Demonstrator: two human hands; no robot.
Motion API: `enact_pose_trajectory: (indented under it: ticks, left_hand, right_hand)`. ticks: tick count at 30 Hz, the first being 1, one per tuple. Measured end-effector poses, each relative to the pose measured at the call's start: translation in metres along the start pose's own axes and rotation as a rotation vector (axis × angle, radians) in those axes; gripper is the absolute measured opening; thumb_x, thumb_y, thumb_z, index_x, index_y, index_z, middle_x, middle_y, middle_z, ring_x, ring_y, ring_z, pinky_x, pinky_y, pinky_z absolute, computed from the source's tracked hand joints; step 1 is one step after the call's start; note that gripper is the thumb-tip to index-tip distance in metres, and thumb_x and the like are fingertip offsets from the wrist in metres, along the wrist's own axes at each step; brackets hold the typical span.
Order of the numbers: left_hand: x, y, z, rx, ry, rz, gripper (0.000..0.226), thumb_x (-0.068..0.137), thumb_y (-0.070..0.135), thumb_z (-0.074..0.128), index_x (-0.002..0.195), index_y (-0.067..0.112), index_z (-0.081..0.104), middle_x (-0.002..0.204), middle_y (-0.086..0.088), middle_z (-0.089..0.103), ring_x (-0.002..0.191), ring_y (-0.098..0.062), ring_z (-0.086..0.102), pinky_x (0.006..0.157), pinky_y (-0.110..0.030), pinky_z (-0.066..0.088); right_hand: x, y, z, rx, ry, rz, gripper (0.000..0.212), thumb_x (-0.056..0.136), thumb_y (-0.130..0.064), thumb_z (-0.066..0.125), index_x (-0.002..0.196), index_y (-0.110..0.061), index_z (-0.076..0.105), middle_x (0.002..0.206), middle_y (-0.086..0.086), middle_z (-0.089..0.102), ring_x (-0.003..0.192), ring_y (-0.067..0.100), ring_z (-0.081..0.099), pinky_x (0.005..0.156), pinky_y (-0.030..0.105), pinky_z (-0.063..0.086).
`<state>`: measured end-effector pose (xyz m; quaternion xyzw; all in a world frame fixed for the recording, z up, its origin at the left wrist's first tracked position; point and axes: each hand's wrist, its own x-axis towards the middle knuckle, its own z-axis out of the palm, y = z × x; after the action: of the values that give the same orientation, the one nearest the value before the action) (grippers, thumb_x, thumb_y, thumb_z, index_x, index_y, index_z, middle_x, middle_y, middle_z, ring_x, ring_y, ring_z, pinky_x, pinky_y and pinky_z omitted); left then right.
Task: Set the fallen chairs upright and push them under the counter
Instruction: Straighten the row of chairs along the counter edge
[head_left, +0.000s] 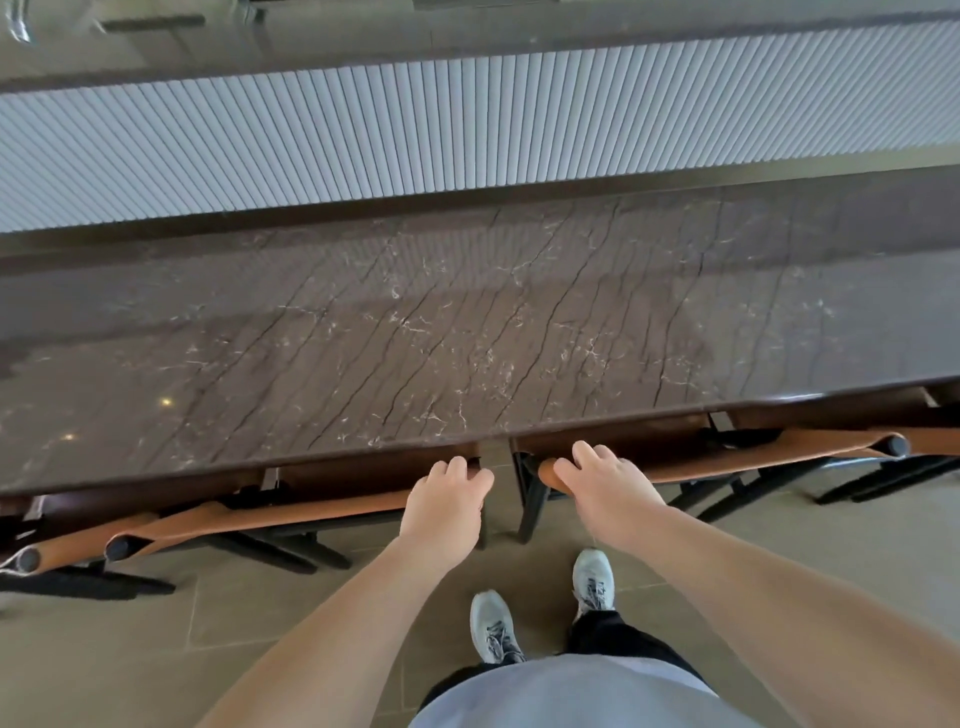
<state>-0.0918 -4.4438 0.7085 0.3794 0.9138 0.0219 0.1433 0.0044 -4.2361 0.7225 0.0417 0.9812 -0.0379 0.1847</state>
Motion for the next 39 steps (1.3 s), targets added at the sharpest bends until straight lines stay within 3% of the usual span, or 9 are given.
enact_pose_trajectory:
  ticks: [5, 8, 14, 21, 27, 32, 36, 39]
  left_hand:
    - [0.005, -0.009, -0.005, 0.032, -0.051, 0.069, 0.031, 0.094, 0.018, 0.052, 0.125, 0.020, 0.045, 0.107, -0.006, 0.048, 0.094, -0.027, 0.048, 0.064, -0.036, 0.037]
    - [0.008, -0.016, -0.008, 0.039, -0.069, 0.151, 0.026, 0.094, 0.023, 0.052, 0.119, 0.018, 0.050, 0.104, -0.006, 0.049, 0.095, -0.027, 0.050, 0.063, -0.036, 0.036]
    - [0.012, -0.019, -0.007, 0.028, -0.076, 0.182, 0.013, 0.094, 0.024, 0.048, 0.104, 0.016, 0.051, 0.097, -0.005, 0.052, 0.082, -0.022, 0.047, 0.061, -0.034, 0.032]
    - [0.013, -0.018, -0.009, 0.029, -0.100, 0.191, 0.016, 0.094, 0.025, 0.047, 0.105, 0.015, 0.052, 0.099, -0.006, 0.054, 0.089, -0.026, 0.053, 0.064, -0.034, 0.034]
    - [0.016, -0.004, -0.010, -0.009, -0.101, 0.176, 0.014, 0.094, 0.024, 0.050, 0.103, 0.014, 0.054, 0.099, -0.005, 0.054, 0.091, -0.026, 0.055, 0.065, -0.032, 0.036]
    - [0.020, -0.003, -0.010, -0.002, -0.085, 0.227, 0.016, 0.093, 0.027, 0.051, 0.104, 0.016, 0.054, 0.094, -0.002, 0.051, 0.088, -0.025, 0.056, 0.064, -0.034, 0.039]
    - [0.011, -0.012, -0.009, -0.012, -0.087, 0.258, 0.013, 0.088, 0.029, 0.055, 0.096, 0.019, 0.055, 0.084, 0.003, 0.045, 0.082, -0.023, 0.056, 0.057, -0.032, 0.033]
    - [0.004, -0.011, -0.013, 0.013, -0.101, 0.289, 0.018, 0.073, 0.027, 0.071, 0.079, 0.021, 0.056, 0.070, 0.006, 0.045, 0.063, -0.018, 0.056, 0.045, -0.026, 0.024]
  right_hand:
    - [0.007, 0.008, 0.000, -0.023, -0.041, -0.084, 0.042, 0.084, -0.006, 0.058, 0.120, -0.021, 0.044, 0.105, 0.003, 0.040, 0.079, 0.021, 0.039, 0.061, 0.035, 0.034]
    - [0.008, 0.012, -0.002, -0.008, -0.049, -0.107, 0.033, 0.087, -0.012, 0.059, 0.117, -0.021, 0.047, 0.101, 0.001, 0.039, 0.081, 0.022, 0.044, 0.060, 0.035, 0.039]
    - [0.014, 0.016, -0.005, -0.028, -0.077, -0.177, 0.029, 0.090, -0.014, 0.053, 0.118, -0.020, 0.048, 0.103, 0.001, 0.042, 0.082, 0.023, 0.048, 0.060, 0.035, 0.034]
    - [0.016, 0.019, -0.004, -0.025, -0.067, -0.215, 0.028, 0.091, -0.018, 0.053, 0.118, -0.019, 0.049, 0.102, 0.001, 0.044, 0.081, 0.022, 0.049, 0.060, 0.034, 0.034]
    - [0.017, 0.013, -0.003, 0.005, -0.058, -0.195, 0.028, 0.091, -0.017, 0.054, 0.118, -0.020, 0.049, 0.092, -0.004, 0.026, 0.073, 0.018, 0.035, 0.058, 0.033, 0.030]
    - [0.013, 0.012, -0.004, 0.005, -0.056, -0.190, 0.033, 0.092, -0.019, 0.054, 0.125, -0.021, 0.047, 0.107, 0.001, 0.043, 0.080, 0.019, 0.039, 0.057, 0.033, 0.031]
    - [0.012, 0.012, -0.006, 0.006, -0.055, -0.199, 0.034, 0.093, -0.017, 0.055, 0.126, -0.021, 0.047, 0.115, 0.003, 0.045, 0.091, 0.022, 0.047, 0.058, 0.033, 0.030]
    - [0.011, 0.012, -0.008, -0.003, -0.054, -0.197, 0.035, 0.093, -0.016, 0.056, 0.126, -0.021, 0.047, 0.115, 0.002, 0.046, 0.092, 0.022, 0.048, 0.059, 0.033, 0.032]
